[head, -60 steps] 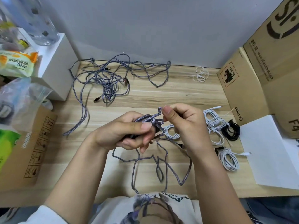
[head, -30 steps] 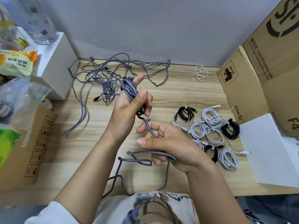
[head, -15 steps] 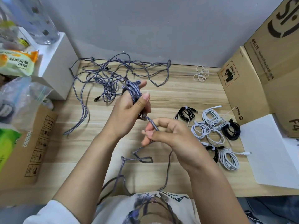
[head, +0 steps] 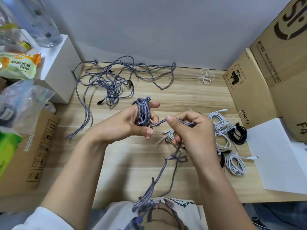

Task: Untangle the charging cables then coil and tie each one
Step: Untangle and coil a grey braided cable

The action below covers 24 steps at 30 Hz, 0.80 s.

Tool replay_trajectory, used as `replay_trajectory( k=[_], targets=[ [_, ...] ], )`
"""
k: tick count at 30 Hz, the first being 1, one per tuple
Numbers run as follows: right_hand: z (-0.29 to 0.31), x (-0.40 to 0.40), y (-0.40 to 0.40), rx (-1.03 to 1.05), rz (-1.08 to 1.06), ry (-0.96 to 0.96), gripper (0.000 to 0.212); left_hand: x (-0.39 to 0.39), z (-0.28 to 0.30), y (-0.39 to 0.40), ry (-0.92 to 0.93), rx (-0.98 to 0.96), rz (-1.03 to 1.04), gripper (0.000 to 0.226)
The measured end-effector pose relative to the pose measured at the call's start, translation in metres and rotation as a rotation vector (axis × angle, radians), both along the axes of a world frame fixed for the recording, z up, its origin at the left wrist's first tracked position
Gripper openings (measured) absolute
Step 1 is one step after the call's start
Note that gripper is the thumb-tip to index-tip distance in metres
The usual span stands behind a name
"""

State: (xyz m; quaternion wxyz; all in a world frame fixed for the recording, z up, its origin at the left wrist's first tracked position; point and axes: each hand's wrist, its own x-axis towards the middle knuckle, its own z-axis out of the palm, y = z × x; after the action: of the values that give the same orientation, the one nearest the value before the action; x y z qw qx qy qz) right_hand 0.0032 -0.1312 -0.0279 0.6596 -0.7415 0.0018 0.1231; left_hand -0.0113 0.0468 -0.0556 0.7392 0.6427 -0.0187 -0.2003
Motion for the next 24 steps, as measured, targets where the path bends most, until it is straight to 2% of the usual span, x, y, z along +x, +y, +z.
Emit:
replay_trajectory(
  k=[7, 10, 14, 16, 19, 22, 24],
  targets=[
    [-0.003, 0.006, 0.002, -0.22, -0.101, -0.374, 0.021, -0.005, 0.011, 0.0, -0.047, -0.014, -0.028, 0.07],
    [-0.008, 0.01, 0.001, -0.259, -0.064, -0.432, 0.015, -0.007, 0.016, 0.004, -0.082, -0.029, -0.036, 0.07],
    [-0.012, 0.016, -0.002, -0.356, 0.102, -0.51, 0.006, -0.007, 0.016, 0.007, -0.116, -0.008, 0.016, 0.07],
    [-0.013, 0.016, -0.006, -0.445, 0.197, -0.51, 0.012, -0.005, 0.012, 0.009, -0.145, -0.059, 0.078, 0.072],
    [-0.011, 0.007, -0.003, -0.626, 0.366, -0.397, 0.027, -0.001, 0.006, 0.016, -0.202, -0.146, 0.158, 0.082],
    [-0.007, -0.003, 0.003, -0.806, 0.57, -0.526, 0.042, 0.003, -0.002, 0.017, -0.182, -0.177, 0.229, 0.082],
    [-0.003, -0.006, 0.004, -0.709, 0.628, -0.62, 0.042, 0.005, -0.007, 0.014, -0.136, -0.157, 0.263, 0.069]
  ],
)
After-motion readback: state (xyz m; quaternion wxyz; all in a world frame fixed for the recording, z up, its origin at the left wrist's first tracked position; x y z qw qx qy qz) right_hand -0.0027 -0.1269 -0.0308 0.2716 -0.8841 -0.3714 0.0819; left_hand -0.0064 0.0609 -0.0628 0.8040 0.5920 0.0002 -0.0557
